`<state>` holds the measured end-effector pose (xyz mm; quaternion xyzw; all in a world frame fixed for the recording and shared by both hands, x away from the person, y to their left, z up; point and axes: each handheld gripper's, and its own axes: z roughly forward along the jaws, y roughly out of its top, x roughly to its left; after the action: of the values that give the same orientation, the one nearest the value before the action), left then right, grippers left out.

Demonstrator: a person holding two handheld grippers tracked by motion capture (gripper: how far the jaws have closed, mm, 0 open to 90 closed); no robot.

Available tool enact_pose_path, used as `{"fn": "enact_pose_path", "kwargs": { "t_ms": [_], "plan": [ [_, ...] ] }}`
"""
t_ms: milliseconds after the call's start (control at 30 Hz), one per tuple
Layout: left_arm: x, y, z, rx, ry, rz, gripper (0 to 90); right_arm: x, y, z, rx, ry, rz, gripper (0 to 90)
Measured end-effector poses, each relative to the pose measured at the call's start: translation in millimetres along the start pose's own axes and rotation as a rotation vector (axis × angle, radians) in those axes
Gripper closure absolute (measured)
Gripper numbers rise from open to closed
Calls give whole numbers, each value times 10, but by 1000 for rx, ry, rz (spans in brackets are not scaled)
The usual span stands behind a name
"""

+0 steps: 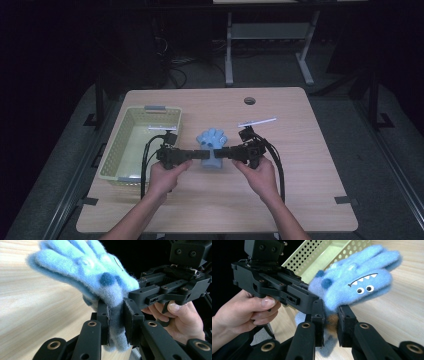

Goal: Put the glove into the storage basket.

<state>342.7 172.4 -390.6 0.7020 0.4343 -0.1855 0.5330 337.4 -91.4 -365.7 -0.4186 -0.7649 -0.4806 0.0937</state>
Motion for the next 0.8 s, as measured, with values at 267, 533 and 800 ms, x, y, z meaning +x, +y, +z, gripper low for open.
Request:
{"fn": "enact_pose_path", "kwargs": {
  "t_ms": [267, 533, 800],
  "plan": [
    [5, 26, -122, -8, 3, -3, 764, 48, 60, 59, -4, 20, -3, 779],
    [-2, 44, -270, -24, 11, 5, 764, 130, 147, 132, -2, 39, -21, 778],
    [-3, 34, -450, -42, 35, 9, 764, 223, 246, 246, 17, 64, -44, 779]
  ]
}}
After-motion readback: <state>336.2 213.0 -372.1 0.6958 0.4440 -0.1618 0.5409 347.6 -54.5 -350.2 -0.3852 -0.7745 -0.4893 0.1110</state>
